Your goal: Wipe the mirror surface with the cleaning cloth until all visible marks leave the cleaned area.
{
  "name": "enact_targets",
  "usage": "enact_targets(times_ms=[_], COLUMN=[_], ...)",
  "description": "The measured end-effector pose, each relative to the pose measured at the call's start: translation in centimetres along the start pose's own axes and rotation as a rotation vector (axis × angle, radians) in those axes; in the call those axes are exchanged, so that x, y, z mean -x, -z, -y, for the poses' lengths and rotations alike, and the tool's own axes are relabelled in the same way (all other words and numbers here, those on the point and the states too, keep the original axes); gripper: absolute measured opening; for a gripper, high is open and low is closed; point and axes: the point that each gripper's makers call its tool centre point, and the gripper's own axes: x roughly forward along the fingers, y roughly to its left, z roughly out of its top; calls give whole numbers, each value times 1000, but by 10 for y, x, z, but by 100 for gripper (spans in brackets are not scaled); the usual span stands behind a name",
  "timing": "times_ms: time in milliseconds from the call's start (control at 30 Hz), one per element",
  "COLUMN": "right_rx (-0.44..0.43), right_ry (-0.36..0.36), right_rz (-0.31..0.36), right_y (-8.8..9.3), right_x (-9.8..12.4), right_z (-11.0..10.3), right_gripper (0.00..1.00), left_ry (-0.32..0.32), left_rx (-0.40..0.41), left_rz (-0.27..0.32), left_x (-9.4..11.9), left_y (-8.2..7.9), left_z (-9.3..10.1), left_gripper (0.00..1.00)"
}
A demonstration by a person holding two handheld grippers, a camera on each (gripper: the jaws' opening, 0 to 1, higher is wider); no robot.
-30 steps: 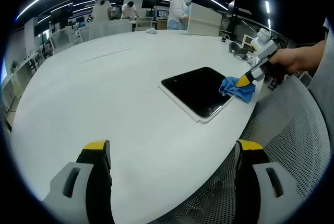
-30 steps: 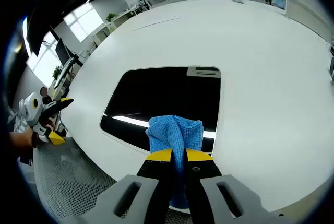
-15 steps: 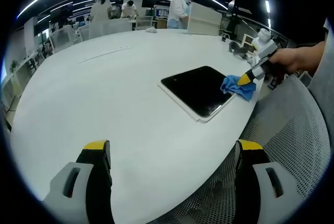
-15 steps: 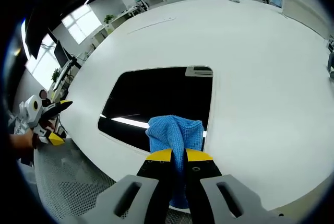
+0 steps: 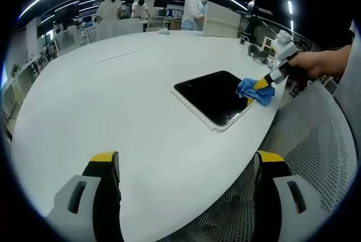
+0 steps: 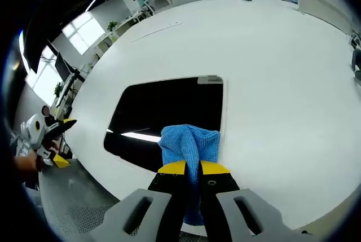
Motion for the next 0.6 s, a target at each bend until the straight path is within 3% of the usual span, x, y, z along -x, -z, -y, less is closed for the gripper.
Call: enact_targets(times_ms=[600], right_rx=[11], right_ry=[28], right_rz=[28], right_y=[-42], right_x=[-19], right_z=[16], right_gripper=[2], left_ry=[-2], left_rx=[13], left_rz=[-1], left_x=[0], left_y=[-1], left_z=[1], left_gripper=[99])
